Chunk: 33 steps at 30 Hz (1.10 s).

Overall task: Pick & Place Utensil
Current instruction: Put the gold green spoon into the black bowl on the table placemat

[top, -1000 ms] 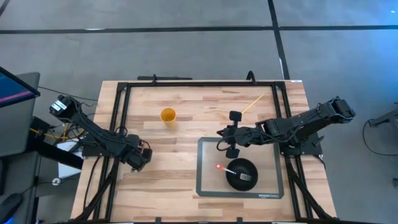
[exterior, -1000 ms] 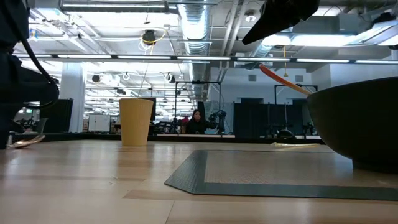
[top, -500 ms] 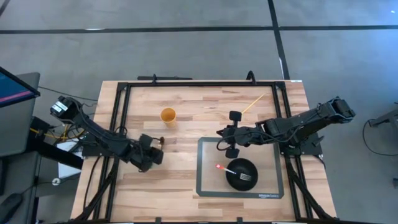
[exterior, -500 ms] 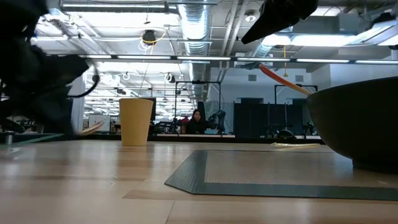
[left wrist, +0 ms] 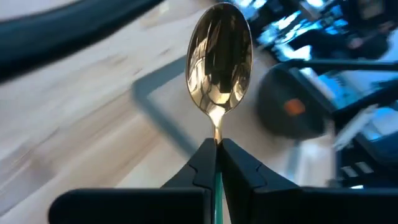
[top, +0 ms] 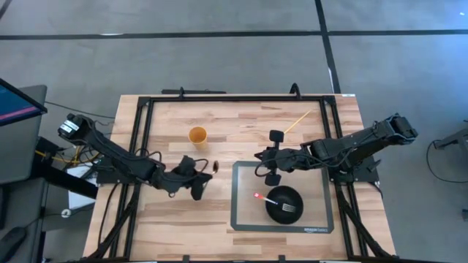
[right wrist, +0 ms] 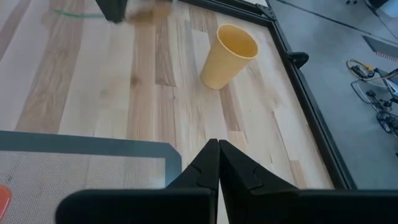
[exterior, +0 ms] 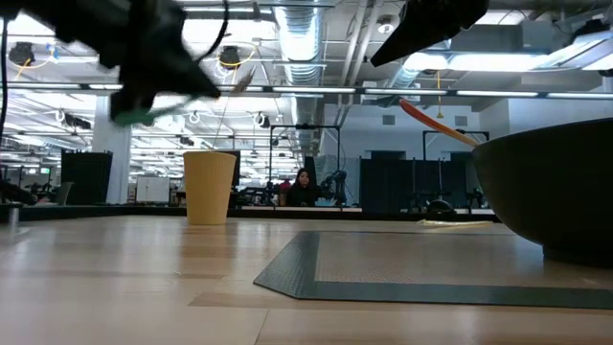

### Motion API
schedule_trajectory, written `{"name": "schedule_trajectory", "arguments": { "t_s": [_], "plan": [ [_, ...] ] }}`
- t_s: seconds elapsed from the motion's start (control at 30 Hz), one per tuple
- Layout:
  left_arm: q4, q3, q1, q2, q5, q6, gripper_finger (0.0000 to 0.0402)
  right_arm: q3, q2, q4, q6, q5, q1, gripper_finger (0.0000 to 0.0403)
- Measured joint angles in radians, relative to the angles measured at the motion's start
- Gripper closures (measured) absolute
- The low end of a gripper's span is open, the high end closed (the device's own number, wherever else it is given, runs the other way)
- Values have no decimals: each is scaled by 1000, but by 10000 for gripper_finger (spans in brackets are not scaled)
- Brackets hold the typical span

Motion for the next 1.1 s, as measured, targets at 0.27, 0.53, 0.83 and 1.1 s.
{"name": "schedule_trajectory", "arguments": {
  "t_s": [0.27,0.53,0.83,1.1],
  "plan": [
    [1,232,17,114,57,250,389,0,0,6,0,0,0,403],
    [-3,404,108,308,220,413,387,1,0,-16,0,0,57,403],
    [3,474,200,404,338,437,386,1,-2,-87,36,2,232,403],
    [33,493,217,494,383,379,386,1,-2,-159,202,2,331,387]
  ]
}}
